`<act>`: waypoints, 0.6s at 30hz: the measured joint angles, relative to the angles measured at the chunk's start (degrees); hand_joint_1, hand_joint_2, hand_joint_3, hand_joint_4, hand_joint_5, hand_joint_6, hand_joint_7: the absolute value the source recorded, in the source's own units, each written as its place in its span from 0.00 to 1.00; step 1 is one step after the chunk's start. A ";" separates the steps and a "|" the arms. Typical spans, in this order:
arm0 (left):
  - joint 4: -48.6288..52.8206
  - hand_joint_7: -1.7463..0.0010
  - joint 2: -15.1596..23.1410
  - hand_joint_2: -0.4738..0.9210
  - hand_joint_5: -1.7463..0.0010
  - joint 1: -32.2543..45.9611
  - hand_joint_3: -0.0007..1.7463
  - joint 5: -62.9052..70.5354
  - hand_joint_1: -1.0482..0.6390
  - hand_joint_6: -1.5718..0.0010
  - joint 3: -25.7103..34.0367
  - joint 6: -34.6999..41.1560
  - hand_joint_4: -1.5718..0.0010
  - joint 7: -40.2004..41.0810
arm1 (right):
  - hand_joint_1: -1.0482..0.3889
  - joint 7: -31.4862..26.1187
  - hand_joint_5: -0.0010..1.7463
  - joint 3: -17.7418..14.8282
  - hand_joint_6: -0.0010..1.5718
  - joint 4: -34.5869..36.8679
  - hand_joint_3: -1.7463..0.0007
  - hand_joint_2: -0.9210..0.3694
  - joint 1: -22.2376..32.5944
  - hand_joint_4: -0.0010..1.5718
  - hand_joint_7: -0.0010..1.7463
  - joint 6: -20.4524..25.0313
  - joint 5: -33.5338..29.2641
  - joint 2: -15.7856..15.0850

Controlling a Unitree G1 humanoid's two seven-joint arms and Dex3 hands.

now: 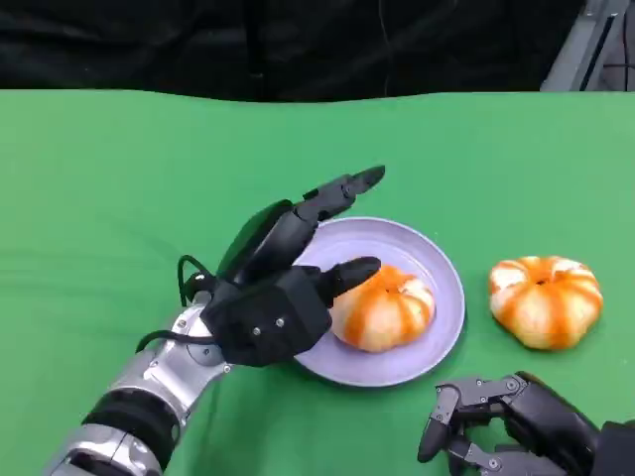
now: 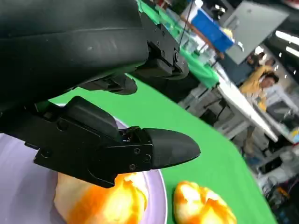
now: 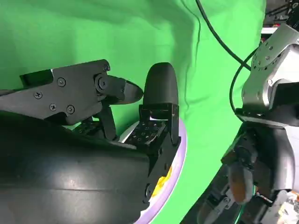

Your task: Grasp the bread from the table and place it into the plate.

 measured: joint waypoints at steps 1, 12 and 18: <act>0.00 0.99 0.00 1.00 0.97 0.03 0.36 -0.02 0.14 0.76 0.10 -0.16 0.68 0.00 | 0.69 0.03 0.90 0.00 0.50 0.01 0.72 0.01 0.00 0.44 0.63 0.00 0.01 0.00; -3.88 0.99 -0.39 1.00 0.97 3.89 0.30 -6.41 0.17 0.70 4.97 -2.19 0.59 -1.24 | 0.70 0.05 0.90 -0.03 0.51 -0.04 0.72 0.00 0.00 0.45 0.64 0.46 0.04 -0.07; -4.12 0.98 -0.44 1.00 0.97 3.96 0.19 -6.42 0.25 0.65 5.20 -2.19 0.51 -1.77 | 0.70 0.05 0.89 -0.03 0.50 -0.04 0.72 0.00 0.00 0.45 0.64 0.56 0.05 -0.07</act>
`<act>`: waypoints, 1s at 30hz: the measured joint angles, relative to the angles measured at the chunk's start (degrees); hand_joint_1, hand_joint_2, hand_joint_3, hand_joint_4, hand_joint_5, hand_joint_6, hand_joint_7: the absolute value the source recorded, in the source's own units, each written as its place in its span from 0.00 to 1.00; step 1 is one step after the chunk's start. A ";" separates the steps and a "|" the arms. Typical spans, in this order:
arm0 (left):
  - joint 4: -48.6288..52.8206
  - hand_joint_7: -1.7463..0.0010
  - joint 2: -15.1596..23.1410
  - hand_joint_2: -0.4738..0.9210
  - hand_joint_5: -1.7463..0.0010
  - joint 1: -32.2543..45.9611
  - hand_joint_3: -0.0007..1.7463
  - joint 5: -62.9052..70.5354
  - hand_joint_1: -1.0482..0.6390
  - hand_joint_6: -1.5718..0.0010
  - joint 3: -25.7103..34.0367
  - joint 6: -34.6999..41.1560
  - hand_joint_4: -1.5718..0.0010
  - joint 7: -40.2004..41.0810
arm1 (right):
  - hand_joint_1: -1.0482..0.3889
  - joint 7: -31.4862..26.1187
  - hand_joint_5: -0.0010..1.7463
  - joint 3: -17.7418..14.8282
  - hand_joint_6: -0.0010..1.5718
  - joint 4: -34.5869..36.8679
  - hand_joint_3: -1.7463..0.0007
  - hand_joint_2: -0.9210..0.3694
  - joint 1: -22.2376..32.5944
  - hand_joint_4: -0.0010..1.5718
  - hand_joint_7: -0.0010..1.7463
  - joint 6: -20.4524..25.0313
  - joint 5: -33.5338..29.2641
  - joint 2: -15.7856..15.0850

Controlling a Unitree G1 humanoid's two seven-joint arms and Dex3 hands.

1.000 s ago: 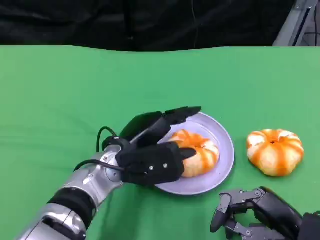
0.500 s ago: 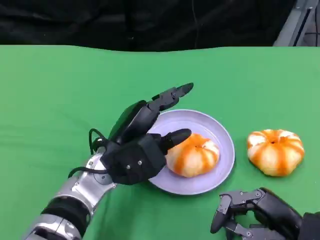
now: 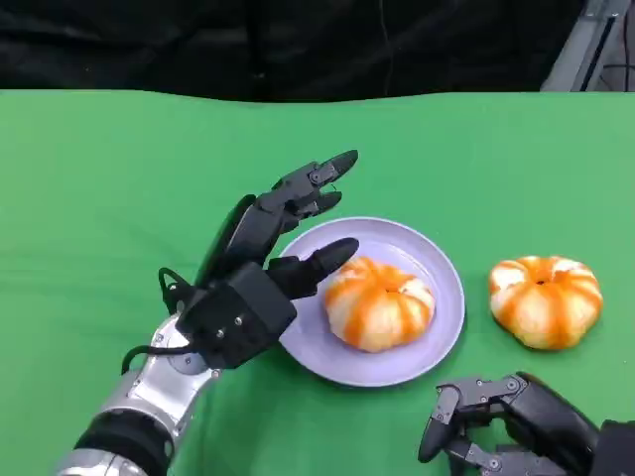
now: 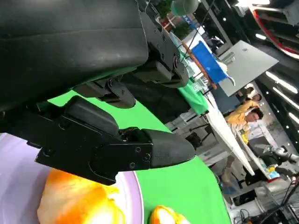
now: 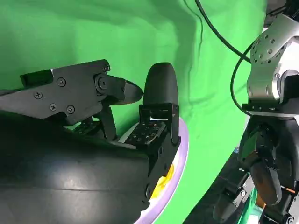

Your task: Grasp the bread from the table and place it into the plate.

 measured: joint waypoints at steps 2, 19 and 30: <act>-1.81 0.99 -0.29 1.00 0.97 1.58 0.12 -2.88 0.29 0.63 1.49 -0.91 0.47 -1.40 | 0.70 0.01 0.89 0.00 0.50 0.15 0.72 0.00 -0.08 0.45 0.64 -0.02 -0.02 0.01; -6.52 0.99 -1.17 1.00 0.99 6.06 0.10 -8.45 0.31 0.61 5.47 -2.61 0.45 -5.93 | 0.70 0.01 0.88 -0.05 0.50 1.23 0.72 0.00 -0.11 0.46 0.64 -0.19 -0.03 -0.15; -6.54 0.99 -1.19 1.00 0.99 6.07 0.10 -8.43 0.31 0.61 5.78 -2.60 0.44 -6.36 | 0.70 0.01 0.88 -0.05 0.51 1.24 0.72 0.00 -0.12 0.46 0.64 -0.28 -0.03 -0.15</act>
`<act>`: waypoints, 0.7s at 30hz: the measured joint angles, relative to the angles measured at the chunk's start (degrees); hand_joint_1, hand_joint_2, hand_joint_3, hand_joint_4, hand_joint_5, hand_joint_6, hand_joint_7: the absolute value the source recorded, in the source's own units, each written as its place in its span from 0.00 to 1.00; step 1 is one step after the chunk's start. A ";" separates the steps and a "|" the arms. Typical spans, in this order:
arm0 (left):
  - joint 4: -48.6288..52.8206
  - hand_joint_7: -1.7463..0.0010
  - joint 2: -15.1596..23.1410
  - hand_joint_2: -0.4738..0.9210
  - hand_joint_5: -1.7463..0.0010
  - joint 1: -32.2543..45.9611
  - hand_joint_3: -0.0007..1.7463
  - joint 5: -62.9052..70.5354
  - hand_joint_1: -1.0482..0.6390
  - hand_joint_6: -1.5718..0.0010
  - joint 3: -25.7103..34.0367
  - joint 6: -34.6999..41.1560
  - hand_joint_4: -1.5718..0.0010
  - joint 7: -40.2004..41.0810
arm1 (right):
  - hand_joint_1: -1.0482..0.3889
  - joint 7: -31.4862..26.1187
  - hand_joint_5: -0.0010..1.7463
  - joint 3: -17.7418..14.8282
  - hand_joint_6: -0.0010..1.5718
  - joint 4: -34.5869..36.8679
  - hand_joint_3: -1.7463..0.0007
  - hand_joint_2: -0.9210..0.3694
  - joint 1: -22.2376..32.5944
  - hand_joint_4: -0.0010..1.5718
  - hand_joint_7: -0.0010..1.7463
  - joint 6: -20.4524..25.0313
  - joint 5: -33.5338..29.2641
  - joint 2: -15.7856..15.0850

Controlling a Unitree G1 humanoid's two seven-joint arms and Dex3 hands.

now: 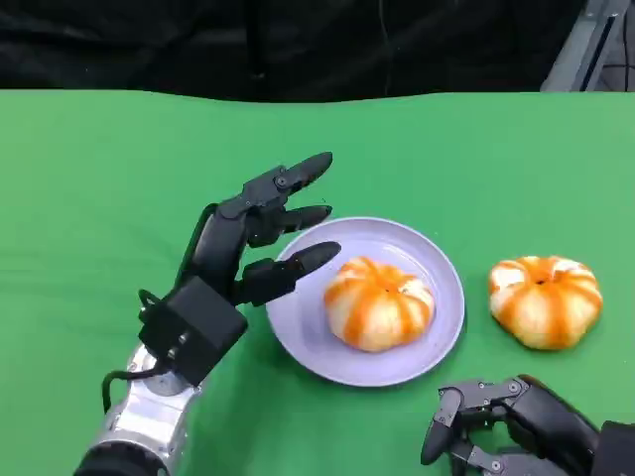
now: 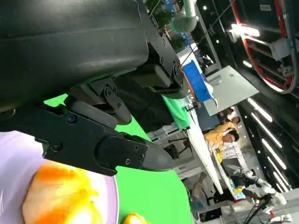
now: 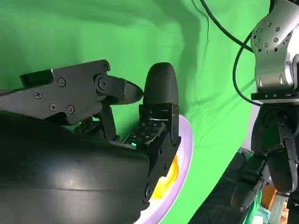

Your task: Grasp the bread from the table and place it into the plate.

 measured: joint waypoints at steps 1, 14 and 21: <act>0.00 0.99 0.00 1.00 0.99 0.00 0.10 0.00 0.31 0.61 0.00 0.00 0.44 -0.01 | 0.70 0.00 0.88 0.00 0.51 0.00 0.72 0.00 0.00 0.46 0.64 -0.03 0.00 0.00; -8.88 0.99 0.50 1.00 0.99 13.70 0.08 -14.22 0.37 0.58 6.52 -0.66 0.42 -9.43 | 0.69 1.21 0.89 -0.25 0.50 2.60 0.73 0.00 -0.68 0.45 0.63 -1.70 0.87 -0.19; -10.92 0.99 -0.07 1.00 0.99 13.56 0.08 -14.35 0.37 0.58 6.91 -0.51 0.42 -10.78 | 0.69 1.50 0.90 -0.26 0.50 2.87 0.73 0.00 -1.36 0.45 0.63 -2.43 0.89 -0.15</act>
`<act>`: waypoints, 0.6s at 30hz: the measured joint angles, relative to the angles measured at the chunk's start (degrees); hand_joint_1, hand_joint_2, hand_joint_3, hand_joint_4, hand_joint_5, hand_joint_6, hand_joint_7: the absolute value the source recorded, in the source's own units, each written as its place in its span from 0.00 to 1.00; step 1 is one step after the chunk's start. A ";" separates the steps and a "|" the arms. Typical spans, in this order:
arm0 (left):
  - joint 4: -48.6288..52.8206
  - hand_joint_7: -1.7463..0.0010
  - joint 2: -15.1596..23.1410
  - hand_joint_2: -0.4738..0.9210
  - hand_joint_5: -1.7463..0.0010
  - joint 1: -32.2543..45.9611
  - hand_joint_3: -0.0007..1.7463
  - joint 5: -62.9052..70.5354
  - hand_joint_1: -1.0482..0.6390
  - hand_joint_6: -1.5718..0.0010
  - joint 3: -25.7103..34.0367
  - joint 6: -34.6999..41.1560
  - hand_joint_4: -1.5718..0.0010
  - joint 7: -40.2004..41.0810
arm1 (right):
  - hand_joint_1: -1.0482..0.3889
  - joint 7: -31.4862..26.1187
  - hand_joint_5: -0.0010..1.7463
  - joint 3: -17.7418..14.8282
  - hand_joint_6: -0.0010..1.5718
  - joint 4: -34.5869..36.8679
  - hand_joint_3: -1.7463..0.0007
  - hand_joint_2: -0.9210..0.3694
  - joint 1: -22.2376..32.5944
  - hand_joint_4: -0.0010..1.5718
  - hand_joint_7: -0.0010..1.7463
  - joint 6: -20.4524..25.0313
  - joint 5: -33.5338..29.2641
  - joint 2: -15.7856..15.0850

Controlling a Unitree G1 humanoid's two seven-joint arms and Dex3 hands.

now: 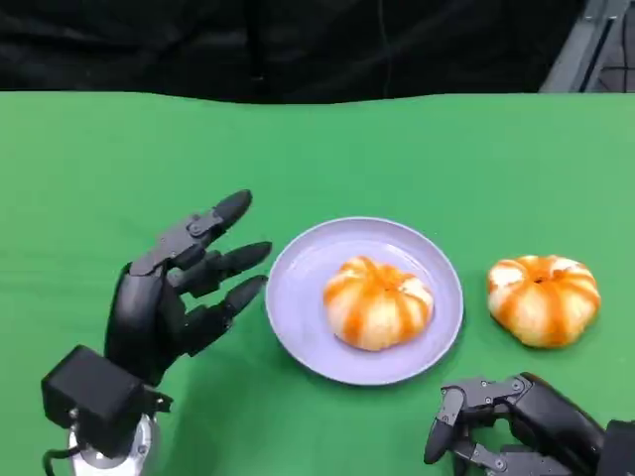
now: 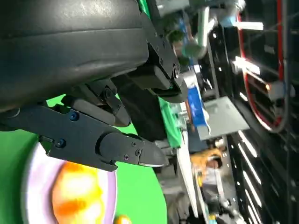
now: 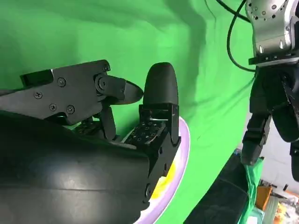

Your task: Grasp the bread from the table and place it into the plate.

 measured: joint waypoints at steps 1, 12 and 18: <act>-0.07 0.99 -0.09 1.00 0.99 0.00 0.08 0.00 0.37 0.58 0.00 0.05 0.42 -0.01 | 0.69 0.00 0.90 0.00 0.50 0.06 0.73 0.00 0.00 0.45 0.63 0.00 0.00 0.00; -0.94 1.00 -0.12 1.00 0.99 0.40 0.08 -1.33 0.38 0.58 1.56 0.28 0.41 -2.13 | 0.69 0.00 0.90 0.00 0.50 0.04 0.73 0.00 -0.01 0.45 0.62 -0.03 0.00 -0.01; -0.99 1.00 -0.23 1.00 1.00 0.85 0.08 -1.41 0.37 0.58 2.12 0.28 0.42 -2.72 | 0.70 0.06 0.90 0.00 0.50 -0.15 0.72 0.00 -0.01 0.45 0.62 -0.02 0.01 -0.02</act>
